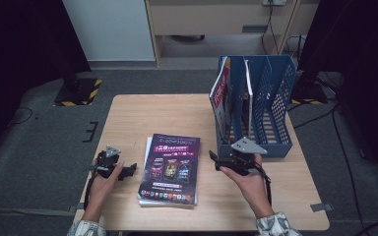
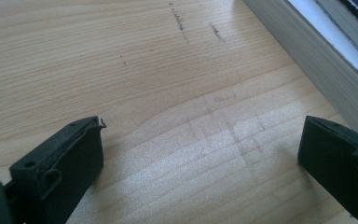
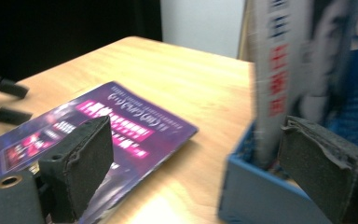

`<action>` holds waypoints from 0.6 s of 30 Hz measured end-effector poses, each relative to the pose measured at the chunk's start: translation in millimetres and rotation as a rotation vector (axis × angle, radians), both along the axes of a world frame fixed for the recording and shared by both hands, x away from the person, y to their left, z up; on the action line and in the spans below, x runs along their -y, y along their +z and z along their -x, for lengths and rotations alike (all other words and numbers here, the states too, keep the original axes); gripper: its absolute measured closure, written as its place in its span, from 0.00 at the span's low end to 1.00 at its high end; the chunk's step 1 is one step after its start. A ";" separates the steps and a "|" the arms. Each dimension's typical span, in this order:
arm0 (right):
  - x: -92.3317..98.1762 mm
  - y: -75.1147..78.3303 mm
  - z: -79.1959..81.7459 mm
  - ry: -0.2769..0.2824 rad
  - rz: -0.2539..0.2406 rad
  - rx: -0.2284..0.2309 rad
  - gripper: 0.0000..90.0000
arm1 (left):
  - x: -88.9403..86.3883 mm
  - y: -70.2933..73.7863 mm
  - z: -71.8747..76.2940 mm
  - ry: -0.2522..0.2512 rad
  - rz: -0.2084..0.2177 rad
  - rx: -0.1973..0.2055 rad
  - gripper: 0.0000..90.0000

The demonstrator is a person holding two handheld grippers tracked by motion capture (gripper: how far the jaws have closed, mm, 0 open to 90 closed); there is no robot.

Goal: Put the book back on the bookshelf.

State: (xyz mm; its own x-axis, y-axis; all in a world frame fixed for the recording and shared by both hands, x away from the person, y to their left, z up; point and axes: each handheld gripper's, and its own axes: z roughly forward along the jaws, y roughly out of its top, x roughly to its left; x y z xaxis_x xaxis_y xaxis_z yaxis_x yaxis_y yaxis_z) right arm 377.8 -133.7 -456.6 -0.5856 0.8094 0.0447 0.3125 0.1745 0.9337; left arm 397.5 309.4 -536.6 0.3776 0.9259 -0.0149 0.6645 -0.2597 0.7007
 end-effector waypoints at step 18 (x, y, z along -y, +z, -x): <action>-44.4 -29.5 11.6 0.160 0.071 -0.043 0.31 | 4.8 21.9 11.9 -0.062 0.051 0.066 0.14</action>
State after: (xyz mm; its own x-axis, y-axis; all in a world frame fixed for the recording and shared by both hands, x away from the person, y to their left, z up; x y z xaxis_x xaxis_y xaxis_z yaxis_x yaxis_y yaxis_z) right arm 366.2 -89.3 -486.0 -0.7063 0.7077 0.0190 0.3151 0.2901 0.9036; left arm 385.6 304.5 -514.7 0.4362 0.8992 -0.0343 0.6003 -0.2624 0.7555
